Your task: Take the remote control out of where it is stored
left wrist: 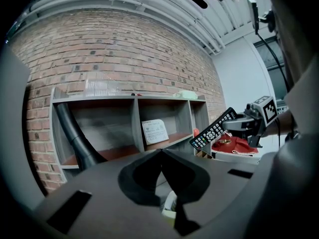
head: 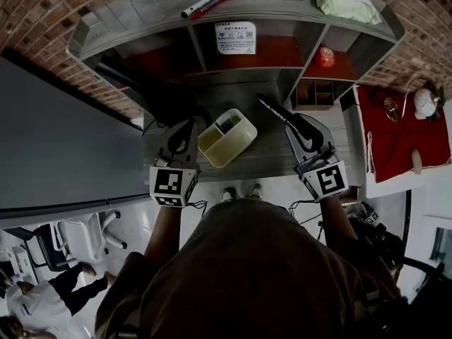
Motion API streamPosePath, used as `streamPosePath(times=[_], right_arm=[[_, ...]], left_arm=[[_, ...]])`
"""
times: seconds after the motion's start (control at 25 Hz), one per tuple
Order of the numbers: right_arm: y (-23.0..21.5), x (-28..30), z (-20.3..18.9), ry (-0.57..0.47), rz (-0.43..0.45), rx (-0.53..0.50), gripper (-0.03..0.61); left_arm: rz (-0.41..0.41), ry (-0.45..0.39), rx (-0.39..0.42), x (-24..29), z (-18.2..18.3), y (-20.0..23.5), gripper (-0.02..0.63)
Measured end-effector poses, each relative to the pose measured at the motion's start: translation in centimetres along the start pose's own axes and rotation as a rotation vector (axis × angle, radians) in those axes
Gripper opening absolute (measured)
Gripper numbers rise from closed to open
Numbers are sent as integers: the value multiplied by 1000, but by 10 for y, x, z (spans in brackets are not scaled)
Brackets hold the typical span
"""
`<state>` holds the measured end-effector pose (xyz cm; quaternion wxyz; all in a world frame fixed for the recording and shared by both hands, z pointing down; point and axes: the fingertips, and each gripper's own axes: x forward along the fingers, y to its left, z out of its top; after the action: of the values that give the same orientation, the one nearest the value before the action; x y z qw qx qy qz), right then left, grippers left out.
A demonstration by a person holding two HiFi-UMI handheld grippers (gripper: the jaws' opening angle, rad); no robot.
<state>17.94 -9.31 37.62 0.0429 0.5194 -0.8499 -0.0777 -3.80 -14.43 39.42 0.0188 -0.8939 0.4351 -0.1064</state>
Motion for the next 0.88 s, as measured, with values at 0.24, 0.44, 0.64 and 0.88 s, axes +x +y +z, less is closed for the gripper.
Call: streamPosePath(times=[0.24, 0.44, 0.64, 0.88], right_arm=[[-17, 12, -28, 88, -9, 29, 117], [-29, 30, -52, 156, -7, 52, 117], [-34, 48, -77, 220, 7, 89, 117], [-39, 67, -115, 334, 22, 161, 117]], left_arm=[[2, 9, -6, -2, -3, -5, 11], [7, 21, -13, -6, -7, -7, 11], [0, 29, -17, -6, -11, -12, 11], [-15, 34, -25, -6, -13, -20, 11]])
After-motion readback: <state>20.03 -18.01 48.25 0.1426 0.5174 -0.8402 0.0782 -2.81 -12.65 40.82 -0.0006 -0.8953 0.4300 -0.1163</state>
